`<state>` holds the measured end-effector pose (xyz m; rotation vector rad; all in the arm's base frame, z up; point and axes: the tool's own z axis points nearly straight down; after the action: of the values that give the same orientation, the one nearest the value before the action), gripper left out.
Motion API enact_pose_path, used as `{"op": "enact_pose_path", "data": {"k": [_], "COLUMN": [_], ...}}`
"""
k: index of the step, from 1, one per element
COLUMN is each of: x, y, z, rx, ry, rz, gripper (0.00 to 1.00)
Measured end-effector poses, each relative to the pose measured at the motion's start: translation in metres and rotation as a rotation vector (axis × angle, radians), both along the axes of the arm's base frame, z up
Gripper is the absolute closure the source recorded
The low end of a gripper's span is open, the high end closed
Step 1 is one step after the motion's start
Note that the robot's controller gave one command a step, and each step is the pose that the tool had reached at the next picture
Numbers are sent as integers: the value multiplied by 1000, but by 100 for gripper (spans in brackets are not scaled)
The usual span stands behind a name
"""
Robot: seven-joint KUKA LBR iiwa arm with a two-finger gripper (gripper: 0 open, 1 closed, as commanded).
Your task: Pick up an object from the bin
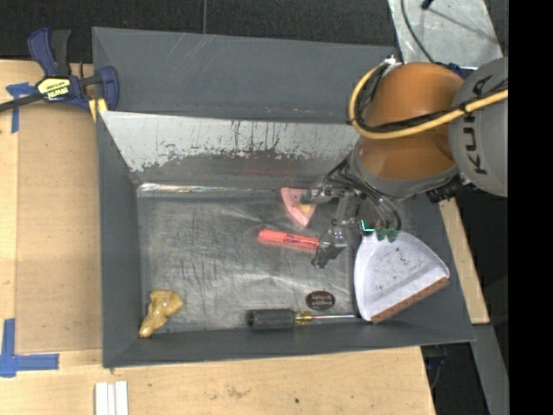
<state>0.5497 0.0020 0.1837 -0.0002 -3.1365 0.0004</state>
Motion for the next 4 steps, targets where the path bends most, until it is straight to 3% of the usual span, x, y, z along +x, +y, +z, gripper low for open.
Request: {"op": "enact_pose_path", "data": {"k": [1, 2, 3, 4], "x": [2, 18, 45, 48], "y": [0, 1, 13, -20], "z": [5, -34, -93, -107], "rx": [0, 0, 0, 2], "ry": [-8, -16, -16, -26], "rz": [0, 61, 54, -236], "gripper": [0, 0, 0, 100]}}
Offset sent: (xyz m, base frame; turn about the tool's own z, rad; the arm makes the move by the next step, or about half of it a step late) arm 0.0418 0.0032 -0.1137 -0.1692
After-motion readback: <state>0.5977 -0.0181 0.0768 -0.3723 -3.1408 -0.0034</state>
